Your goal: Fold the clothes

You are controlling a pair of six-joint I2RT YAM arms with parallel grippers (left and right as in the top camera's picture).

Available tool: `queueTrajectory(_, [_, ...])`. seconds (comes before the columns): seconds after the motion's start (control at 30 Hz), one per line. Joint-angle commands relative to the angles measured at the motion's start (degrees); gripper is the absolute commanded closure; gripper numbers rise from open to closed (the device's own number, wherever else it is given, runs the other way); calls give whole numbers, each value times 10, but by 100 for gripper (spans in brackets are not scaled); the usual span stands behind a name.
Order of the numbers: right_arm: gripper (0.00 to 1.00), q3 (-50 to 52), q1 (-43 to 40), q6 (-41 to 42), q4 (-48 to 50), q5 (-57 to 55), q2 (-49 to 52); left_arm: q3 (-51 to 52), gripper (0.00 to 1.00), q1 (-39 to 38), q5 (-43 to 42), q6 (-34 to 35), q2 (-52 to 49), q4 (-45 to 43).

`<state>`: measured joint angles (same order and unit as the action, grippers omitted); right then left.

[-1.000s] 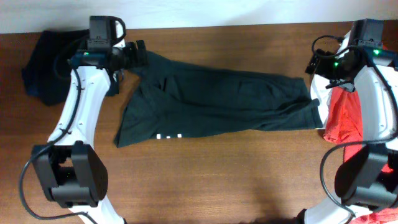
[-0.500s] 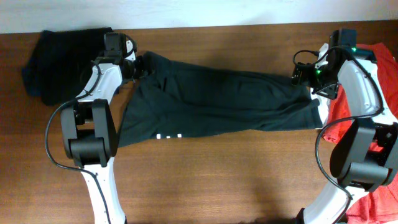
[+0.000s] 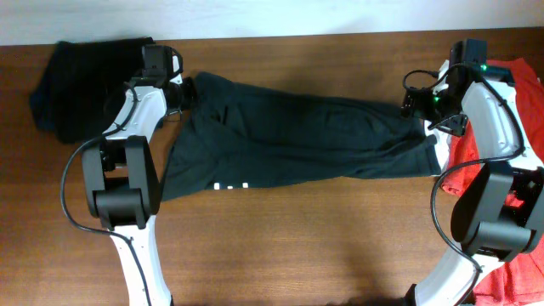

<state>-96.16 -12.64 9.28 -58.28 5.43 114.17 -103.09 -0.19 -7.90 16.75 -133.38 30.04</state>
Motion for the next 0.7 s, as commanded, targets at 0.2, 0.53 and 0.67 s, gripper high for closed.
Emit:
queueTrajectory(0.2, [8, -4, 82, -107, 33, -17, 101, -9, 99, 4, 35, -1, 33, 20])
queueTrajectory(0.53, [38, -4, 111, -118, 78, -49, 129, -9, 95, 4, 67, -1, 33, 37])
queueTrajectory(0.67, [68, -4, 111, -114, 83, -81, 130, -9, 95, 4, 67, -1, 33, 39])
